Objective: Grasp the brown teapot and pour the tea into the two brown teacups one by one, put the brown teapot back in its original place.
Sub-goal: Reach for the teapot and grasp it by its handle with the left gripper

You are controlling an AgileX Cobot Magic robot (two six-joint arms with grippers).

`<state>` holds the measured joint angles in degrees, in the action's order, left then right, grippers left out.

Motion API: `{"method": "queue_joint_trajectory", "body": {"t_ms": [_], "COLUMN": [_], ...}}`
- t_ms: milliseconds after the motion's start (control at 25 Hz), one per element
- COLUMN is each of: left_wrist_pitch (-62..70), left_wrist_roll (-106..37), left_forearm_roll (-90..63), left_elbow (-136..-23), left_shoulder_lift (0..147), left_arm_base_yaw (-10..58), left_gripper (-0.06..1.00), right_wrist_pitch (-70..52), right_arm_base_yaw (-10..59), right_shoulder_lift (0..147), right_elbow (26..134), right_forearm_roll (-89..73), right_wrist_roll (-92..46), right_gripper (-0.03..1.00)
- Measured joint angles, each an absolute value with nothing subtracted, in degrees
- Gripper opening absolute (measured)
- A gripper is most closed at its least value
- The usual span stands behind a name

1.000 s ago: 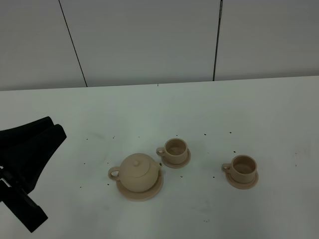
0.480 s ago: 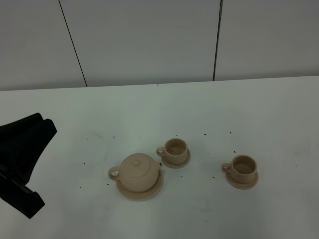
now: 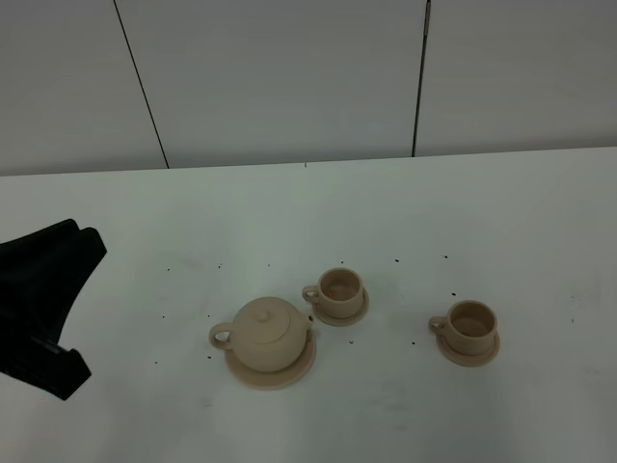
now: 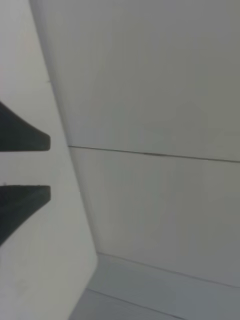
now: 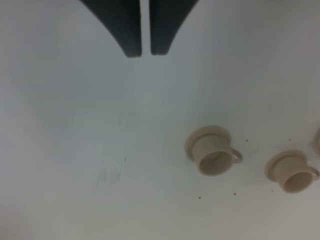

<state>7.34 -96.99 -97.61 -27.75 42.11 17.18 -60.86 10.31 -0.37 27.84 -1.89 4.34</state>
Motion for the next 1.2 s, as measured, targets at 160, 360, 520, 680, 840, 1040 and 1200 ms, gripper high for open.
{"method": "queue_joint_trajectory", "body": {"t_ms": [160, 360, 520, 680, 840, 1040, 1200], "left_wrist_pitch": [7.64, 14.20, 23.29, 33.33, 43.59, 49.96, 51.41], "left_wrist_roll": [-91.32, -73.99, -55.28, -36.05, -26.60, -29.94, -32.45], "left_forearm_roll": [-91.51, -71.95, -48.00, -21.65, -5.51, -3.17, -3.17], "left_elbow": [-30.24, -38.08, -46.74, -54.17, -57.48, -57.54, -57.54], "left_shoulder_lift": [47.74, 57.07, 61.28, 61.88, 61.88, 61.94, 61.96], "left_arm_base_yaw": [17.18, 17.18, 17.18, 17.18, 17.18, 17.18, 17.18], "left_gripper": [0.24, 0.24, 0.24, 0.24, 0.24, 0.24, 0.24], "right_wrist_pitch": [-60.86, -60.86, -60.86, -60.86, -60.86, -60.86, -60.86], "right_arm_base_yaw": [10.31, 10.31, 10.31, 10.31, 10.31, 10.31, 10.31], "right_shoulder_lift": [-0.37, -0.37, -0.37, -0.37, -0.37, -0.37, -0.37], "right_elbow": [27.84, 27.84, 27.84, 27.84, 27.84, 27.84, 27.84], "right_forearm_roll": [-1.89, -1.89, -1.89, -1.89, -1.89, -1.89, -1.89], "right_wrist_roll": [4.34, 4.34, 4.34, 4.34, 4.34, 4.34, 4.34], "right_gripper": [0.03, 0.03, 0.03, 0.04, 0.04, 0.05, 0.05]}}
